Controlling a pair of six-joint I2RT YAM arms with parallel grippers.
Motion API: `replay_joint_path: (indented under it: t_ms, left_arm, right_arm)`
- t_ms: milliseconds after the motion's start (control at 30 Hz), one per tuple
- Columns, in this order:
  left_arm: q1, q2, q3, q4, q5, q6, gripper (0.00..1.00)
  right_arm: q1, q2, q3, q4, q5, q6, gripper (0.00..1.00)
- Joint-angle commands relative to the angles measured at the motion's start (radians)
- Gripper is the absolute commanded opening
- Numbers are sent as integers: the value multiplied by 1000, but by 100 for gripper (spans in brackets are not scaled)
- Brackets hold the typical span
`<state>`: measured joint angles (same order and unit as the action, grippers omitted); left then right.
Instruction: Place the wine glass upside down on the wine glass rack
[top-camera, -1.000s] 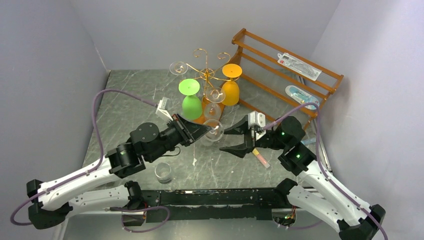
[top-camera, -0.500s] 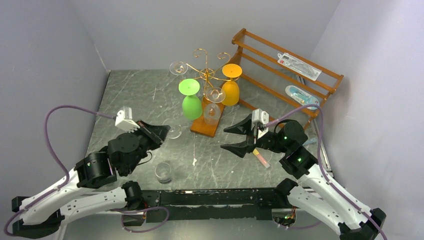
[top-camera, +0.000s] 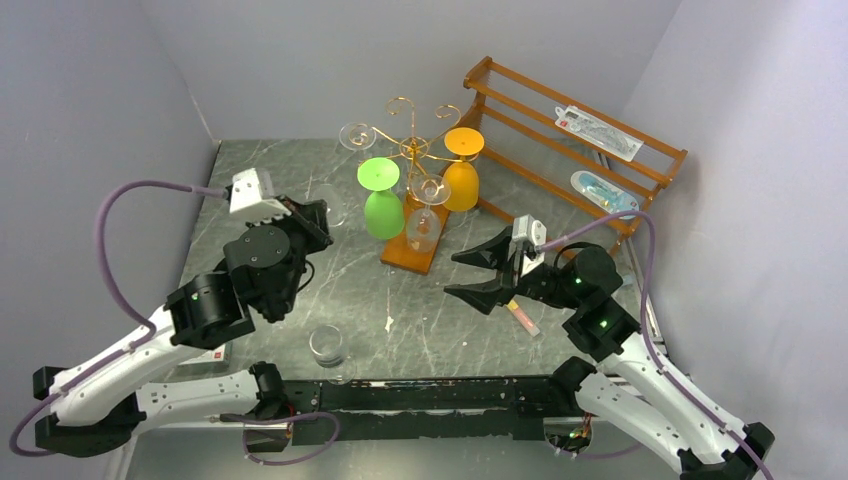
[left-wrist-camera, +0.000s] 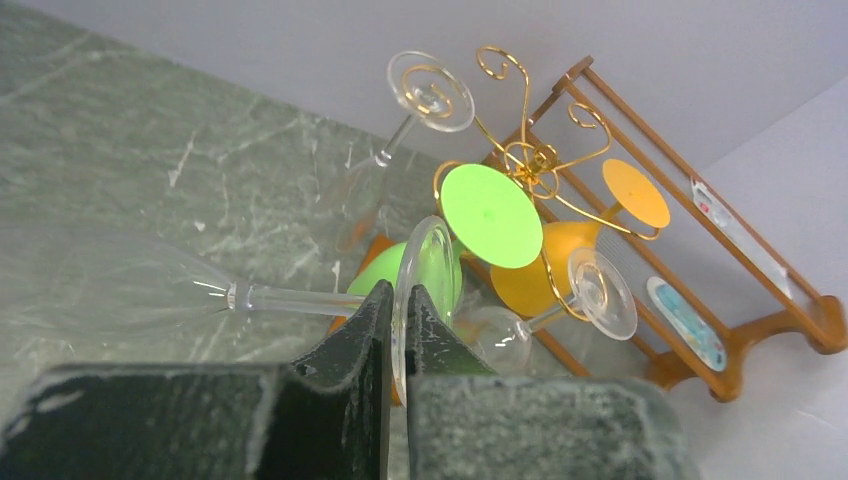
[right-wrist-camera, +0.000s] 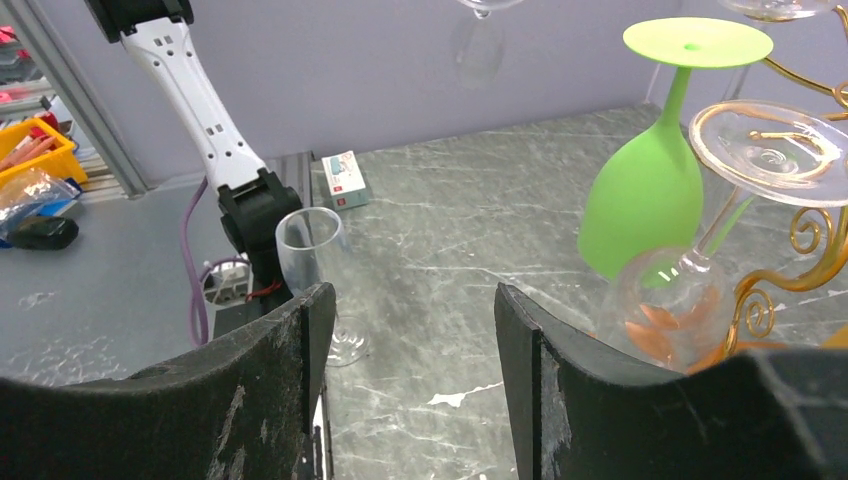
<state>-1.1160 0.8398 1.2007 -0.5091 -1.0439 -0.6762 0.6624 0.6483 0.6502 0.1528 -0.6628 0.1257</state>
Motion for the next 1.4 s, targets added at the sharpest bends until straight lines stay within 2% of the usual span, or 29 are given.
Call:
replay_joint_path:
  t_ms: [0,100,167,400,467,633,800,933,1067,1233,1367]
  left_arm:
    - [6,38,55,198,-89,239,5]
    - [35,91,104,240,-102,292,5]
    - [89,140,132,243,-49,297,5]
    - [473,285,216,226,386,188,5]
    - [540,315,239,246,472,175,5]
    - [684,415,376,226,634,197,5]
    - [830,554,530,231,924,186,5]
    - [891,678,616,280,1195,119,5]
    - [901,783,671,348,1409,50,5]
    - [901,840,636,467,1521,-53,5]
    - [903,868,661,410,1511,-118,5]
  right_arm:
    - [2,-14,-10,20,19,25,63]
    - [2,-5,-14,34,13,43,63]
    - [2,-1,-22,48,11,57,63]
    - [2,3,-35,57,15,114,63]
    - [2,1,-31,36,44,137,64]
    - [2,28,5,-98,252,245,65]
    - [3,36,-20,-104,316,337,64]
    - [3,15,-74,-43,309,396,63]
    - [3,14,-86,-32,233,412,63]
    - [3,-2,-102,-42,225,435,62]
    - [2,-36,-127,-29,245,454,62]
